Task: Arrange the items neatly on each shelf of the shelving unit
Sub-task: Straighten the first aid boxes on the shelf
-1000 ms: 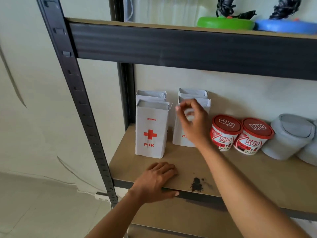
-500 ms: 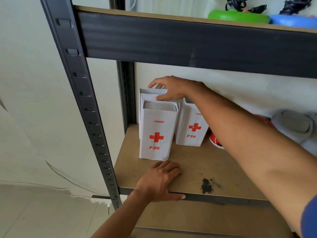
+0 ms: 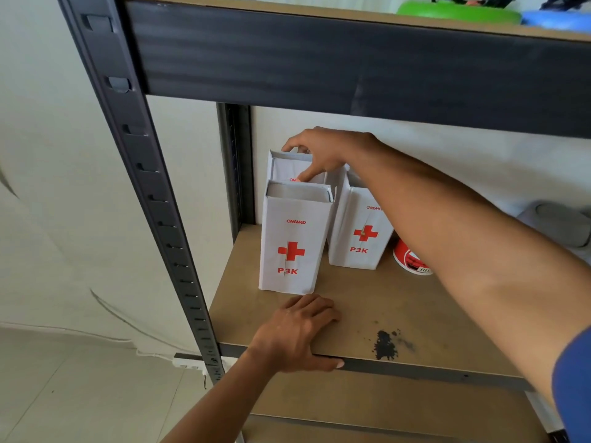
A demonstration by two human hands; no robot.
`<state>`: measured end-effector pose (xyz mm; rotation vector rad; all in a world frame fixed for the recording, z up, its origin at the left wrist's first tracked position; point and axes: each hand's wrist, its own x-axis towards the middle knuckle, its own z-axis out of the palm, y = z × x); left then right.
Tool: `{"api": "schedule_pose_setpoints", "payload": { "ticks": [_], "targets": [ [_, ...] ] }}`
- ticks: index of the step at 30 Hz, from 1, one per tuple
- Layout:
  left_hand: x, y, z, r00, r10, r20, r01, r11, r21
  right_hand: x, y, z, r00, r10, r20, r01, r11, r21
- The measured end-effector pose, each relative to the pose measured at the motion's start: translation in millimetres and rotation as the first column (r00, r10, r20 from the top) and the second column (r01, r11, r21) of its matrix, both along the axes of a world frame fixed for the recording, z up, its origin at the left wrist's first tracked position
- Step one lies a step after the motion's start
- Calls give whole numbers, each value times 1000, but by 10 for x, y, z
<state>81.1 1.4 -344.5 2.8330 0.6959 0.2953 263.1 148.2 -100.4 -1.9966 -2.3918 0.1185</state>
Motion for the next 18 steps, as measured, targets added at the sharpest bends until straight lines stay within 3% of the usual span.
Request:
{"api": "schedule_pose_setpoints", "payload": {
  "ticks": [13,18],
  "targets": [
    [7,-11,-14,999,6,34,-6,1000,5,194,-112,20,992,-17,125,5,995,100],
    [0,-13,-15,999,5,42,-6,1000,13,164,-190,46,951,-13,308,-57,975,217]
  ]
}}
